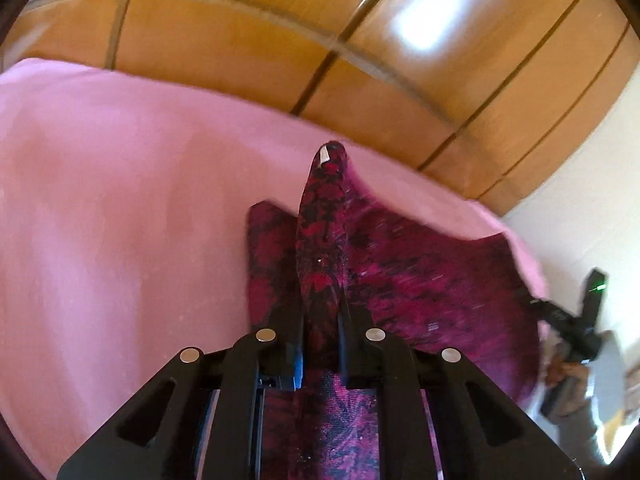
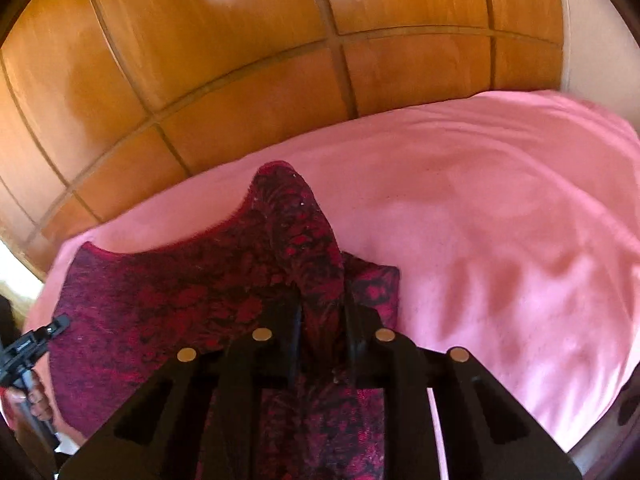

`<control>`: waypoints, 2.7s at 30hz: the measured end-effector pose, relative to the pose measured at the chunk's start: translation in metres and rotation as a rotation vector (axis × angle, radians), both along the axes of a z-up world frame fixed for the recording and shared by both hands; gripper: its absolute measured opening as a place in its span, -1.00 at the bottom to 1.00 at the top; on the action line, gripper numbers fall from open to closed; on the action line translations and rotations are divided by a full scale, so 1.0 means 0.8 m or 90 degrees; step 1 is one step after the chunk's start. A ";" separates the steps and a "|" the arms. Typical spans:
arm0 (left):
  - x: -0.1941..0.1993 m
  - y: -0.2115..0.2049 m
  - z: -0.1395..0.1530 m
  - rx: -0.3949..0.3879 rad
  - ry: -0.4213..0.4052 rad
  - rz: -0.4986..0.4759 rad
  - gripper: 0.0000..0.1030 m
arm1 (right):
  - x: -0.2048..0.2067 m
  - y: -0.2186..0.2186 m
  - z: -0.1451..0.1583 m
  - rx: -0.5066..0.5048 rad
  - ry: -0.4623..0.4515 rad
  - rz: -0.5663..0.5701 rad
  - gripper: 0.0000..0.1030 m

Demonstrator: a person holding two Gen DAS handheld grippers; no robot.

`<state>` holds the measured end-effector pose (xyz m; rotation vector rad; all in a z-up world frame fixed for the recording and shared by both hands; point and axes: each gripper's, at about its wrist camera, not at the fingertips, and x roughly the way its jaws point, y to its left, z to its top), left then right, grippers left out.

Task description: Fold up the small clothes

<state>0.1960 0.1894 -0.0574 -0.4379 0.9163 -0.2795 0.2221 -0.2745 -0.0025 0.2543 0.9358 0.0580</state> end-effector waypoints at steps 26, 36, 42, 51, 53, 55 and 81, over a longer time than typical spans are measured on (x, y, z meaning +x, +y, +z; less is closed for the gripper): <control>0.088 -0.054 -0.019 0.136 0.016 0.020 -0.66 | 0.028 0.144 -0.033 -0.085 0.036 0.117 0.29; 0.019 -0.081 0.041 0.210 -0.085 0.023 0.00 | 0.020 0.140 -0.034 -0.065 0.007 0.102 0.33; -0.014 -0.080 0.057 0.209 -0.111 0.017 0.00 | -0.015 0.131 -0.012 -0.062 -0.017 0.093 0.36; -0.051 -0.083 0.060 0.221 -0.108 0.010 0.00 | -0.071 0.134 0.008 -0.021 -0.025 0.112 0.36; -0.059 -0.079 0.056 0.224 -0.102 0.015 0.00 | -0.082 0.135 0.002 -0.026 -0.021 0.113 0.37; -0.067 -0.075 0.054 0.225 -0.096 0.019 0.00 | -0.089 0.135 -0.004 -0.029 -0.017 0.112 0.37; -0.160 0.055 -0.033 0.001 0.067 0.083 -1.00 | -0.078 0.119 -0.022 0.025 -0.021 0.102 0.58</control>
